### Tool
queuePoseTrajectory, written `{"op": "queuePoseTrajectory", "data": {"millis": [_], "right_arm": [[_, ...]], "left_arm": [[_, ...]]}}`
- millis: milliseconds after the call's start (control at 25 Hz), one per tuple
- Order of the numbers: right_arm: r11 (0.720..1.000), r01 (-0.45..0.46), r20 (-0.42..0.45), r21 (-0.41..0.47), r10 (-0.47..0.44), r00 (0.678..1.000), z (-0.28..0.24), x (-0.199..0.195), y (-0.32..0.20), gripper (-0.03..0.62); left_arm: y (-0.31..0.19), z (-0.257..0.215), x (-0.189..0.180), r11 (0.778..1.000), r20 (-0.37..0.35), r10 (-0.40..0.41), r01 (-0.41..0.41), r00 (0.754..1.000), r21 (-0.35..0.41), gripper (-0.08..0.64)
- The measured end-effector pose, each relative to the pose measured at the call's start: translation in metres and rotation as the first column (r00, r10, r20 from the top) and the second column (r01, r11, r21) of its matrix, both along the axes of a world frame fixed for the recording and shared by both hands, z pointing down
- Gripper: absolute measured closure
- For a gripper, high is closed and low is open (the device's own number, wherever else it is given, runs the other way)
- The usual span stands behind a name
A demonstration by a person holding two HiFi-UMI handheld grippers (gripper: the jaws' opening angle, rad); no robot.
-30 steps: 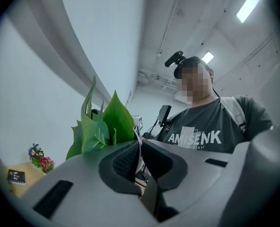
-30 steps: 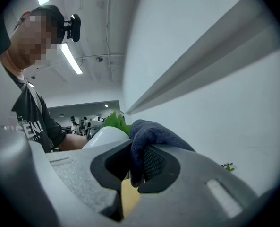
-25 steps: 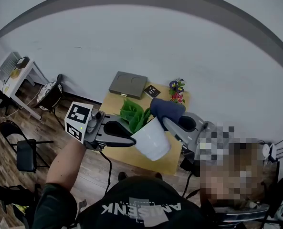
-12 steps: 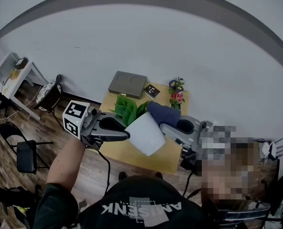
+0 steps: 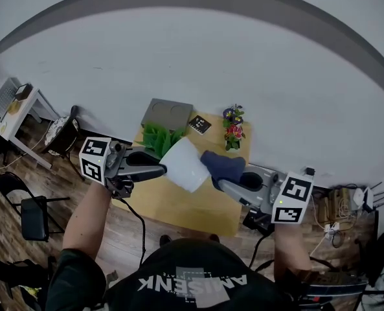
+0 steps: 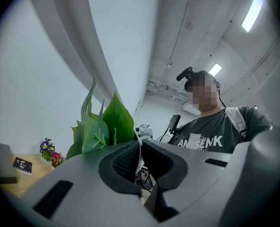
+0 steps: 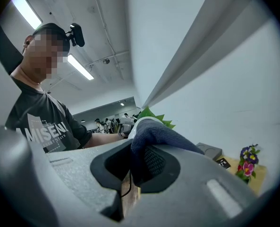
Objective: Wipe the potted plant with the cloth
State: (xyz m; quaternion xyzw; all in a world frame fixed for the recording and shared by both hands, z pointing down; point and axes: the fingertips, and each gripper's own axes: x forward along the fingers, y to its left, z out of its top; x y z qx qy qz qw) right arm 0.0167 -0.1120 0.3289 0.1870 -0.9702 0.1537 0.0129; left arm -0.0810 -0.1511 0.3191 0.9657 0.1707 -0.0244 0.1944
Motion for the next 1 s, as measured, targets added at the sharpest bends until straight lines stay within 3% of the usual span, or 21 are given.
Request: {"op": "queuePoseTrajectory", "data": {"millis": [160,280,400,520,680,760,840,1000], "right_arm": [[0.999,-0.031,0.015,0.006,0.031,0.999,-0.002,0.012,-0.003,0.565],[0.998,-0.046,0.015,0.043,0.046,0.999,-0.013,0.015,-0.008,0.565],[0.996,-0.07,0.014,0.059,0.07,0.997,-0.022,0.012,-0.015,0.565],[0.996,-0.082,0.009,0.046,0.081,0.997,-0.02,0.002,-0.029,0.565],[0.999,-0.047,0.047,0.008,0.046,0.998,-0.019,-0.012,-0.042,0.565],[1.0,-0.025,0.065,0.004,0.025,0.998,-0.023,-0.016,-0.045,0.565],[1.0,-0.014,0.064,0.007,0.013,0.998,-0.026,-0.02,-0.05,0.565],[1.0,0.012,0.07,-0.006,-0.011,0.997,-0.027,-0.024,-0.059,0.565]], "left_arm": [[-0.002,0.005,0.0,0.998,0.03,-0.046,0.045,0.998,0.053,0.541],[0.015,0.018,0.007,0.971,0.143,-0.095,0.06,0.985,0.231,0.541],[0.038,0.039,0.018,0.899,0.273,-0.169,0.035,0.947,0.436,0.54],[0.051,0.046,0.025,0.816,0.349,-0.218,-0.026,0.911,0.577,0.54],[0.062,0.038,0.036,0.734,0.315,-0.257,-0.028,0.914,0.679,0.54],[0.063,0.038,0.035,0.688,0.328,-0.279,-0.05,0.903,0.724,0.54],[0.063,0.037,0.034,0.661,0.338,-0.291,-0.068,0.895,0.747,0.54],[0.066,0.03,0.032,0.635,0.337,-0.29,-0.083,0.896,0.768,0.54]]}}
